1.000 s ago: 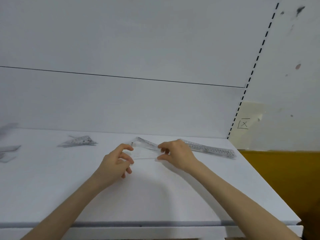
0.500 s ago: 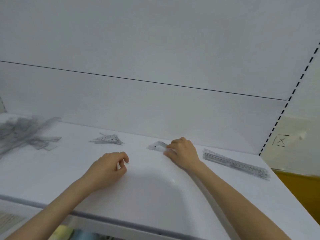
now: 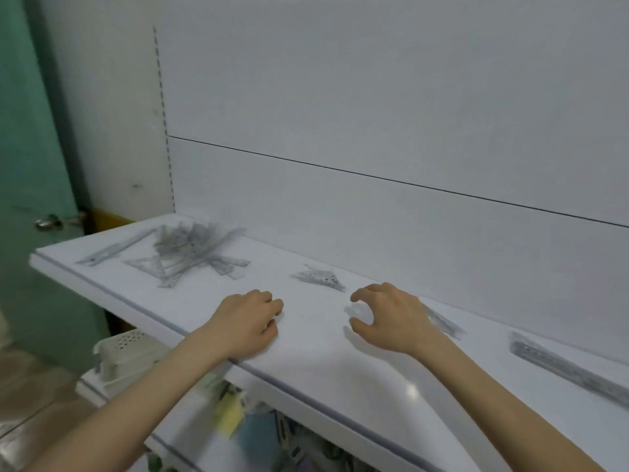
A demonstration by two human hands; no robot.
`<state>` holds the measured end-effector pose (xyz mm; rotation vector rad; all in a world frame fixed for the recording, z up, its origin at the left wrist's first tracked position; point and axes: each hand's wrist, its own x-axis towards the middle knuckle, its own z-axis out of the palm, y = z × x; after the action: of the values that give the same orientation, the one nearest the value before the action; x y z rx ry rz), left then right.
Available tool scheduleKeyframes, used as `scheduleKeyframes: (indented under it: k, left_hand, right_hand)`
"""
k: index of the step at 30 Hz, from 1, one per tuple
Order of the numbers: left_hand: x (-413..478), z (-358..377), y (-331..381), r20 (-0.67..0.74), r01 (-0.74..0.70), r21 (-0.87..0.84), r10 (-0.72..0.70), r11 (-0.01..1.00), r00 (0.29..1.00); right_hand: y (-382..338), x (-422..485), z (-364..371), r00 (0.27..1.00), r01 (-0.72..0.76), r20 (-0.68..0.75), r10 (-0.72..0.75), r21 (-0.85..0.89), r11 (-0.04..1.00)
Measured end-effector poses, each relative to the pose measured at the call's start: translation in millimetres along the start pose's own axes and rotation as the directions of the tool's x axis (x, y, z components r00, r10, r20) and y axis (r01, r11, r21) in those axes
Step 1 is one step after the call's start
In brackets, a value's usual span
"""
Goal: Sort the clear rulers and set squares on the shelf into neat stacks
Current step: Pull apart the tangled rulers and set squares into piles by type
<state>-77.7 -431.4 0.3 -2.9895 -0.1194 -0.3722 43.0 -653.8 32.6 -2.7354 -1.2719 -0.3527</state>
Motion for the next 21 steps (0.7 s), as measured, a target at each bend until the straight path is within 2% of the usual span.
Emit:
scheduleKeyframes:
  k: [9, 15, 21]
  left_hand:
    - [-87.8, -3.6, -158.8, -0.053, 0.110, -0.030, -0.111, 0.993, 0.992]
    - [-116.5, -1.0, -257.1, -0.088, 0.115, -0.109, -0.125, 0.987, 0.988]
    - [-103.2, 17.1, -313.6, -0.040, 0.140, -0.187, -0.150, 0.972, 0.988]
  right_hand:
    - [-154.4, 81.3, 25.3, 0.995, 0.093, -0.029, -0.091, 0.078, 0.993]
    - [-238.9, 130.9, 48.2, 1.000, -0.002, 0.009, 0.001, 0.093, 0.996]
    - [-273.6, 167.0, 68.3, 0.995, -0.075, 0.064, 0.070, 0.076, 0.994]
